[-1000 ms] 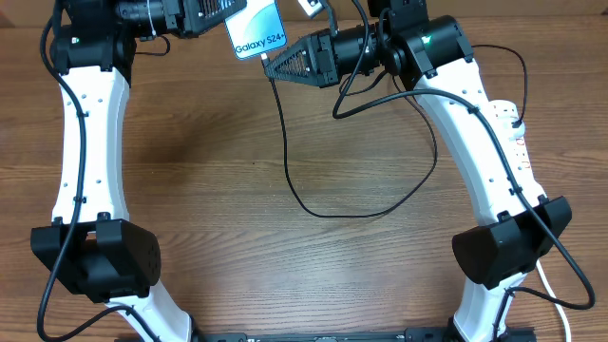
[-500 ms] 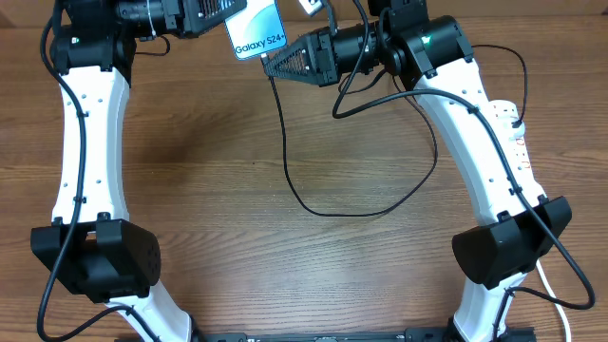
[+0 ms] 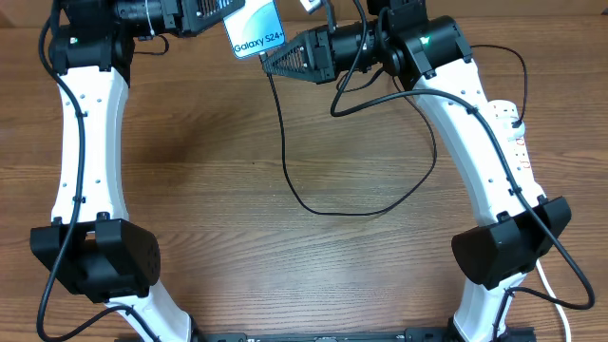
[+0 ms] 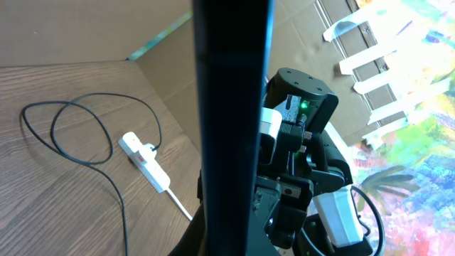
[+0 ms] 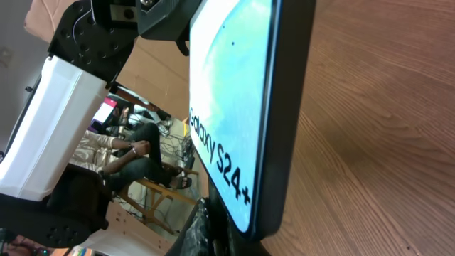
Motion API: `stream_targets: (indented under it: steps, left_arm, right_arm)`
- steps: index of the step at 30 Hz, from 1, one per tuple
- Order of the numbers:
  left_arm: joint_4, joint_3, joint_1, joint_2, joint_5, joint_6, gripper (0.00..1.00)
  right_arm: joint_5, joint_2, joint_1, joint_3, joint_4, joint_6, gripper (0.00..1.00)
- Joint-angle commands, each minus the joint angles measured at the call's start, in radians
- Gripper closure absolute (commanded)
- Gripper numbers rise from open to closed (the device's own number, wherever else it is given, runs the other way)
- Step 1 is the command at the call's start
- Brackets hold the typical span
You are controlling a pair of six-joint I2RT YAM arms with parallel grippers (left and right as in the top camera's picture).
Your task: Plug charger to phone and switch on socket
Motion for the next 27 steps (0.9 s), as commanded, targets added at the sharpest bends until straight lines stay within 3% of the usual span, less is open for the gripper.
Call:
stream_targets:
  steps: [1,5,8,9,15,18,20,24,26,27]
  left_arm:
    - [-0.005,0.017,-0.002,-0.006,0.068,0.012,0.96]
    - [-0.006,0.017,-0.004,-0.006,0.070,0.012,0.96]
    - [-0.006,0.017,-0.004,-0.006,0.064,0.013,0.96]
    - [-0.005,0.017,-0.004,-0.006,0.055,0.013,0.96]
    - [-0.006,0.017,-0.002,-0.006,-0.009,0.038,0.96]
    - [-0.046,0.016,-0.002,-0.006,-0.086,0.077,0.96]
    - [-0.142,0.016,-0.003,-0.006,-0.164,0.179,0.96]
    - [-0.484,0.011,-0.011,-0.006,-0.473,0.375,0.96]
    - [-0.626,-0.023,-0.041,0.003,-0.624,0.466,0.96]
    - [-0.644,-0.039,-0.053,0.010,-0.622,0.490,0.96]
  right_arm:
    - [0.048,-0.041,-0.007,0.005,0.036,0.026,0.96]
    - [0.048,-0.041,-0.007,0.005,0.088,0.076,0.94]
    - [0.048,-0.041,-0.007,0.005,0.071,0.075,0.68]
    - [0.048,-0.041,-0.007,0.005,0.059,0.075,0.55]
    - [0.048,-0.041,-0.008,0.005,0.003,0.071,0.33]
    - [0.049,-0.041,-0.023,0.005,-0.063,0.067,0.30]
    - [0.050,-0.041,-0.042,0.005,-0.100,0.067,0.28]
    - [0.150,-0.042,-0.105,0.005,-0.225,0.068,0.21]
    - [0.302,-0.042,-0.152,0.005,-0.325,0.068,0.00]
    - [0.363,-0.042,-0.170,0.005,-0.367,0.068,0.00]
